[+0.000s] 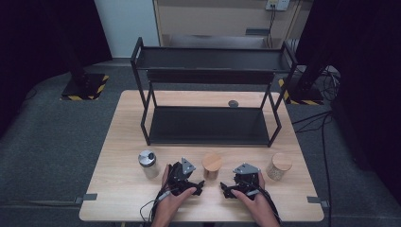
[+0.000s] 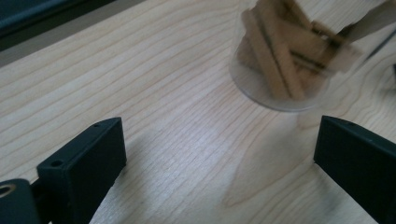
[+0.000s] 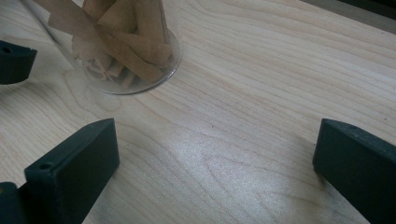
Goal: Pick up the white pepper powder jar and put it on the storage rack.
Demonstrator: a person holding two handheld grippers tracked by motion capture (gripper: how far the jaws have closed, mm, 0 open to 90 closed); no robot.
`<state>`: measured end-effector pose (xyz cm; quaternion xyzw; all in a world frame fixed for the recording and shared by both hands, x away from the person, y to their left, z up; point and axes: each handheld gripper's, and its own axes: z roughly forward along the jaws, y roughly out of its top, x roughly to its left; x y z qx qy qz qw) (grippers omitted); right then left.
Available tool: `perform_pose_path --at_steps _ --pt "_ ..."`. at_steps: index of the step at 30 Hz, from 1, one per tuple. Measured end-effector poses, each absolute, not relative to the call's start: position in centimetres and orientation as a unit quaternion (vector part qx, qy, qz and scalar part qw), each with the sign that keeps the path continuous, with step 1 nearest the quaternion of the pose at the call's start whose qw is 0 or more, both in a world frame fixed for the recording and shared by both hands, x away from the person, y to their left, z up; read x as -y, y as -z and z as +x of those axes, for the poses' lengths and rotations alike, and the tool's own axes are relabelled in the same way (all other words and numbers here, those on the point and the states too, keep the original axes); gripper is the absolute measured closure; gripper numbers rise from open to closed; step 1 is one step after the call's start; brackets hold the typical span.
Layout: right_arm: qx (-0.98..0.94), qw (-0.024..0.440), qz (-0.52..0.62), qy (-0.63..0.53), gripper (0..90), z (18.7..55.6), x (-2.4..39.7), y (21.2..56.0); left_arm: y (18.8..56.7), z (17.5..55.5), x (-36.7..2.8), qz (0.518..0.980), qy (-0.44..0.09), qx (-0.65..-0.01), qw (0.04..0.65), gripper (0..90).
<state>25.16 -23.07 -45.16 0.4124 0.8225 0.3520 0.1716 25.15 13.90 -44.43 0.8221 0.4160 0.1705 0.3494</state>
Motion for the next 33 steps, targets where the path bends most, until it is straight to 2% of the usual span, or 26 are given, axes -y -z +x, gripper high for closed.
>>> perform_pose_path --at_steps 16,33 --pt "-0.823 0.172 0.412 -0.352 0.3 25.2 23.1 45.2 42.5 24.2 -13.9 0.823 -0.190 -0.407 0.347 2.1" --pt "-0.822 0.172 0.412 -0.352 0.3 25.1 23.1 45.2 40.4 23.6 -14.3 0.824 -0.188 -0.402 0.351 2.4"
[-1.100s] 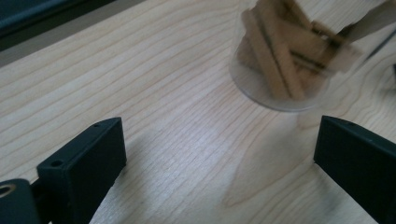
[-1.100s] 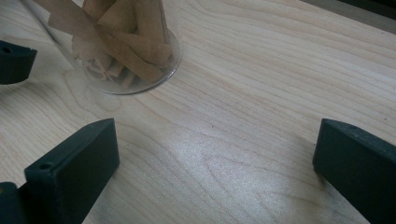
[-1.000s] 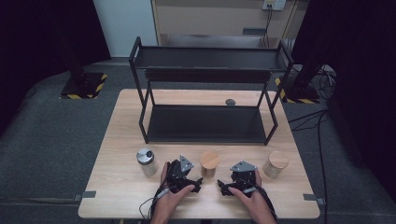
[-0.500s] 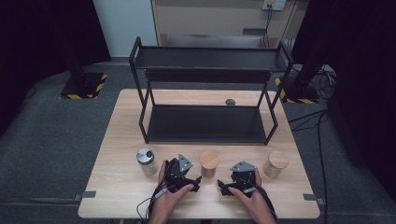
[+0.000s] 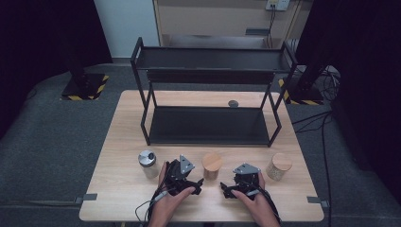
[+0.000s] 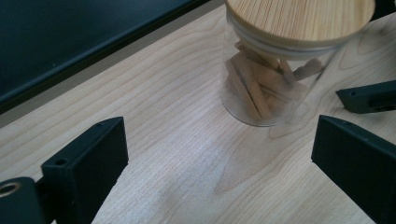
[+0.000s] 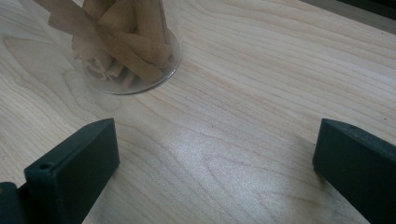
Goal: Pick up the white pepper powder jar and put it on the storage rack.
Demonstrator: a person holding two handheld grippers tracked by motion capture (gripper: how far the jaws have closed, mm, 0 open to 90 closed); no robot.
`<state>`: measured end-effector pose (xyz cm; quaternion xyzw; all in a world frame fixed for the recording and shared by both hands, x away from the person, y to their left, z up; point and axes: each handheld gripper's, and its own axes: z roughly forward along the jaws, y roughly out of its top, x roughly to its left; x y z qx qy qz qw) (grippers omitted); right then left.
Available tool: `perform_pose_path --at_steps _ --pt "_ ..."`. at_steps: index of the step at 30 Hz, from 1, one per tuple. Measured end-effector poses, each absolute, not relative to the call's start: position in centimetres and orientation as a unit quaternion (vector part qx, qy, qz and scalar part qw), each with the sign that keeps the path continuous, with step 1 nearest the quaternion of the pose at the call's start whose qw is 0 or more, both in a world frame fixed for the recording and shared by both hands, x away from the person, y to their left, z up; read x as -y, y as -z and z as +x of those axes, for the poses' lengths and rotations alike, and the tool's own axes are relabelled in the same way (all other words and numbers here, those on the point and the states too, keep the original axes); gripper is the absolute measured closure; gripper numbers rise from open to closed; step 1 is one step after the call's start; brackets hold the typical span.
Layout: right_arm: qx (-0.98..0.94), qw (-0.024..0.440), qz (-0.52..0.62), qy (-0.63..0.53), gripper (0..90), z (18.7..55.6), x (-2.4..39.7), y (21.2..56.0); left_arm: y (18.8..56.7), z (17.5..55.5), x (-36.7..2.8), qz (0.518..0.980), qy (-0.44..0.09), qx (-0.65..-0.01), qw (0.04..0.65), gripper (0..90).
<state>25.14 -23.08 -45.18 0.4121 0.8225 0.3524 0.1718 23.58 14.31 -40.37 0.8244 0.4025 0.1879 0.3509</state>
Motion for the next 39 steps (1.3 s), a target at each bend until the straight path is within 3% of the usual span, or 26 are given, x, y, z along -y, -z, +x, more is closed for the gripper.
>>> perform_pose_path --at_steps 39 --pt "-0.822 0.172 0.412 -0.352 0.3 25.1 23.1 45.2 35.4 23.8 -17.0 0.805 -0.211 -0.407 0.376 3.0"
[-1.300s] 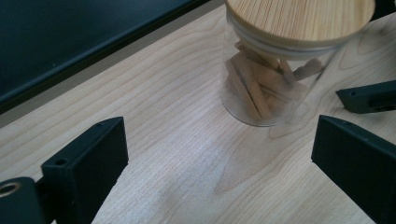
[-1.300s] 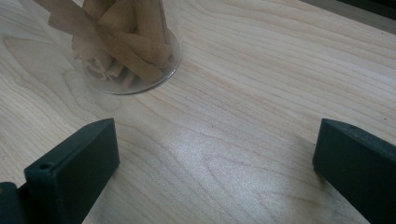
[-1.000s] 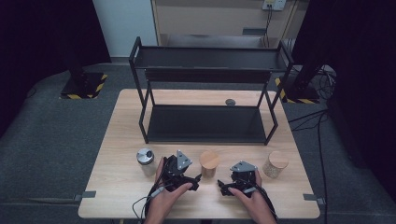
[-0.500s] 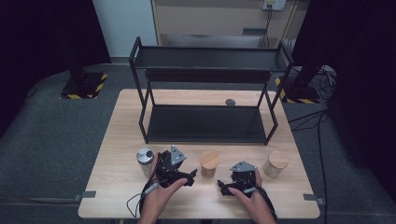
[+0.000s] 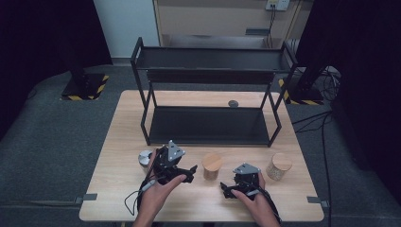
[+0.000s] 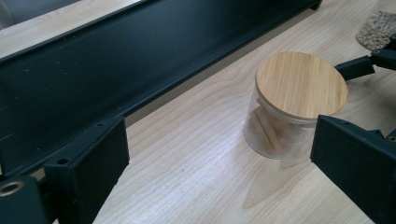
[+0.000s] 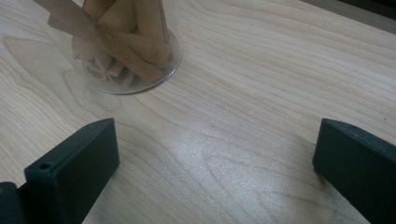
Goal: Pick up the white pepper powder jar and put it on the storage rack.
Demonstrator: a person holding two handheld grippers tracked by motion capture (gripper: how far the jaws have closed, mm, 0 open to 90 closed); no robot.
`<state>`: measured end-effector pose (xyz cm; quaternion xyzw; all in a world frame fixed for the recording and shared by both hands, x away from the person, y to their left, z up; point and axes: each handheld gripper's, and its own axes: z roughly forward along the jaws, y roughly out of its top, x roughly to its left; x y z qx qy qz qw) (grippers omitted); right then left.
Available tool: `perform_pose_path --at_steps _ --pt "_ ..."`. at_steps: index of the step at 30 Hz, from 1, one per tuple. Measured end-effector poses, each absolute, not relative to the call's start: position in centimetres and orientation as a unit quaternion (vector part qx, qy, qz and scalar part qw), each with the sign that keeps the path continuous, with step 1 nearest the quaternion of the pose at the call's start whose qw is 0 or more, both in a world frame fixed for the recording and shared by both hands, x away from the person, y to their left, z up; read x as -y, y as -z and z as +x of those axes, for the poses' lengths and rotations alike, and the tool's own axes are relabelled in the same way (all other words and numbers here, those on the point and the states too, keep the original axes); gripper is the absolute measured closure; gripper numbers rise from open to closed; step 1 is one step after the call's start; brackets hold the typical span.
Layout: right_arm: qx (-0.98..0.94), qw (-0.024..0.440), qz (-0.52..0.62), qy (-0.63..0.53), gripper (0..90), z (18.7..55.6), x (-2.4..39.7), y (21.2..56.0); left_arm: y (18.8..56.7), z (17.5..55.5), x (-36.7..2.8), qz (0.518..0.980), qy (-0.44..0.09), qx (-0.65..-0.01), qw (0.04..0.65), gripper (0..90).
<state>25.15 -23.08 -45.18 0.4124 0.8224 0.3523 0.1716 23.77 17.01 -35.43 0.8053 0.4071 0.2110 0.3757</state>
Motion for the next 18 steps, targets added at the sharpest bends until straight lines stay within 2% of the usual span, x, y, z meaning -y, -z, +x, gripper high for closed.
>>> perform_pose_path --at_steps 18 --pt "-0.822 0.172 0.412 -0.352 0.3 25.1 23.1 45.2 34.5 24.4 -18.7 0.795 -0.229 -0.420 0.374 2.9"
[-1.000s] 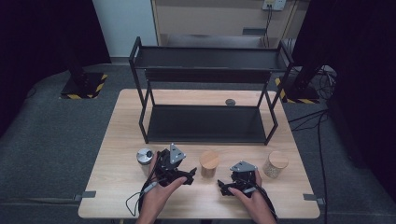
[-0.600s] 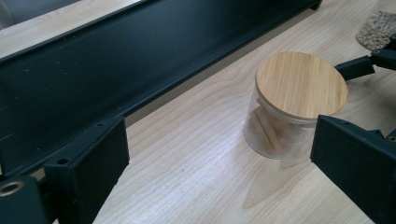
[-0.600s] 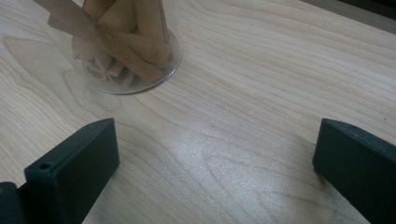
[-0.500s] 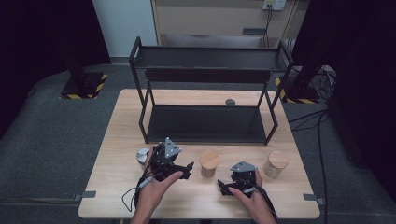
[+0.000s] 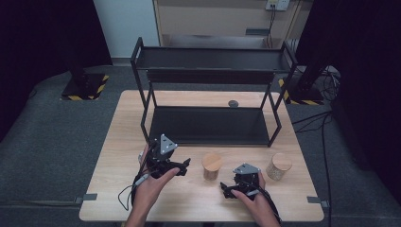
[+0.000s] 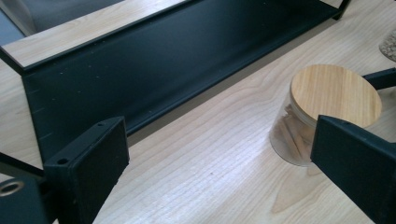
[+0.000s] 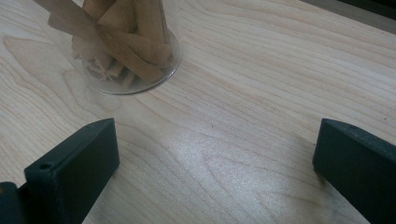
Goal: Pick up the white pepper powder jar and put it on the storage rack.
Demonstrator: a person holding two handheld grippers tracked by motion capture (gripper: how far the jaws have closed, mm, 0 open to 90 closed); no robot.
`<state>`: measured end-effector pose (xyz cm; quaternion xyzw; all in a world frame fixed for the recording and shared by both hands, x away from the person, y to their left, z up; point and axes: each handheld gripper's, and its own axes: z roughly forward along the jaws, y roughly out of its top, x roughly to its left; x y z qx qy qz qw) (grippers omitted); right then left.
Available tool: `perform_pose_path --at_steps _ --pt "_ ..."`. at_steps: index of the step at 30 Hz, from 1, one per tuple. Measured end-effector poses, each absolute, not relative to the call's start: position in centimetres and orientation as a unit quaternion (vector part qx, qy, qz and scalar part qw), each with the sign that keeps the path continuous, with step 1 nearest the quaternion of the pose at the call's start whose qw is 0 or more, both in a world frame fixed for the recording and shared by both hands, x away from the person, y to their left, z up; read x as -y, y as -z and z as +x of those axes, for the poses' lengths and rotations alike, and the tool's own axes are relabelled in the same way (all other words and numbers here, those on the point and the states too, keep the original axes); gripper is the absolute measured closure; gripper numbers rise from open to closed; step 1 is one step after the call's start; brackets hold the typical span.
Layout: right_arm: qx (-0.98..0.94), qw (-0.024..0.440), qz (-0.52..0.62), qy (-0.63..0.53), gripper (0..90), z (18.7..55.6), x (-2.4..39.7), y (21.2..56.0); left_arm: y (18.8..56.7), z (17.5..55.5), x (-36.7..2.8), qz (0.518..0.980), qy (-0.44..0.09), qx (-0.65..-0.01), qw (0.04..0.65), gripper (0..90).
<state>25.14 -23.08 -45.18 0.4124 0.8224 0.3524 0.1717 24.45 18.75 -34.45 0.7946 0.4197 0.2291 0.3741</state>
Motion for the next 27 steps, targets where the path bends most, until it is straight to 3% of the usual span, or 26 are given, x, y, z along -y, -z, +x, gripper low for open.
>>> perform_pose_path --at_steps 27 --pt "-0.822 0.172 0.412 -0.352 0.3 25.1 23.1 45.2 34.4 24.4 -22.4 0.772 -0.247 -0.449 0.378 2.3"
